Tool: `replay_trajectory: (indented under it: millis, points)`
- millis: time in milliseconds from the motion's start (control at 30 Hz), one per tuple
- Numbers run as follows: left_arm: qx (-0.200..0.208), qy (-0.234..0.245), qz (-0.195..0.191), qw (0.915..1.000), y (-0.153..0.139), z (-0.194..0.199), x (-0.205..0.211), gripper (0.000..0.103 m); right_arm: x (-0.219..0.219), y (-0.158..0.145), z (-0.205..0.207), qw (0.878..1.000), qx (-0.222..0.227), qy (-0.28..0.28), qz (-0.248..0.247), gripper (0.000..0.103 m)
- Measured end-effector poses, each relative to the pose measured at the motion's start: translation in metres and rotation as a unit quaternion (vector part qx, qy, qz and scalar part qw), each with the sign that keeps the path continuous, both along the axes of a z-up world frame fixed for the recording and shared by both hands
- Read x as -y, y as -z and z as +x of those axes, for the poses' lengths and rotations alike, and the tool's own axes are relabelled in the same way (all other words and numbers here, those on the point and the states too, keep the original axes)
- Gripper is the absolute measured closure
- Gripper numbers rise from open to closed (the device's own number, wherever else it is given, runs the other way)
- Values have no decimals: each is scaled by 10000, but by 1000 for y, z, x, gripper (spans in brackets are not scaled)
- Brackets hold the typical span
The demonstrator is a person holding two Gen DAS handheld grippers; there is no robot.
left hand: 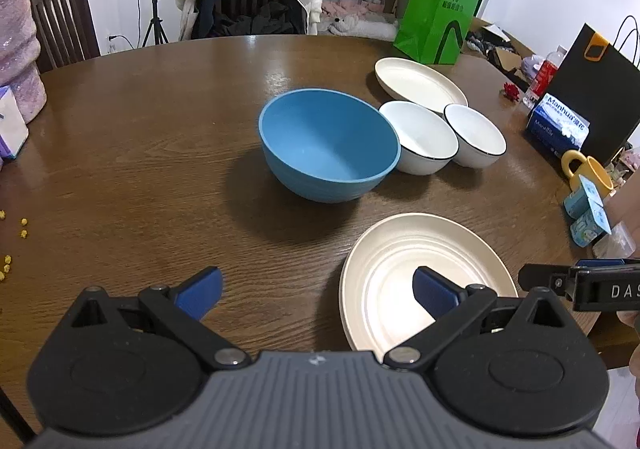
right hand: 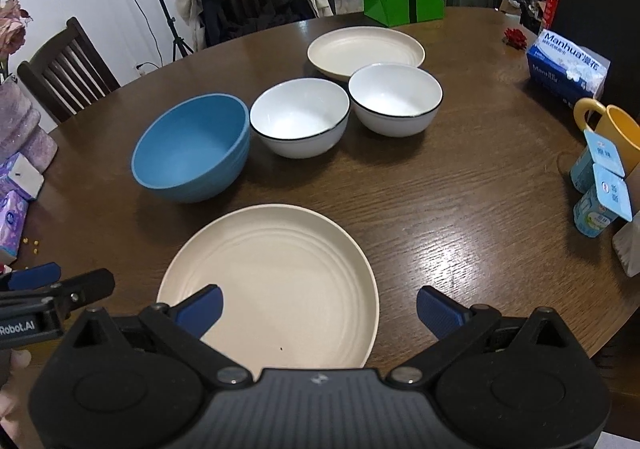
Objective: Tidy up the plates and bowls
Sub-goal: 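Pull both grippers back away from the stacked cream plates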
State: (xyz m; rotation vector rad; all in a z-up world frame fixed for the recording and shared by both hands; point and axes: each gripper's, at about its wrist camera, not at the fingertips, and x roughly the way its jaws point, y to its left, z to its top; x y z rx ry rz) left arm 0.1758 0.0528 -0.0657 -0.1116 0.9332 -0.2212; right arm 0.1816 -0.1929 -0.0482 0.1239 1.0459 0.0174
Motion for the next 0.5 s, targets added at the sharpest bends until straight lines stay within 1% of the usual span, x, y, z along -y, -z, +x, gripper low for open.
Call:
replay_trajectory:
  millis: [200, 367, 500]
  points:
    - [60, -130, -18, 9999, -6, -8, -4, 0, 2, -5, 2, 9999, 1, 78, 89, 0]
    - [141, -284, -15, 9995, -13, -14, -2, 0, 4, -8, 5, 9998, -14, -67, 172, 0]
    - [217, -422, 23, 9989, -22, -19, 8, 0, 9, -11, 9, 9997, 3, -168, 159, 0]
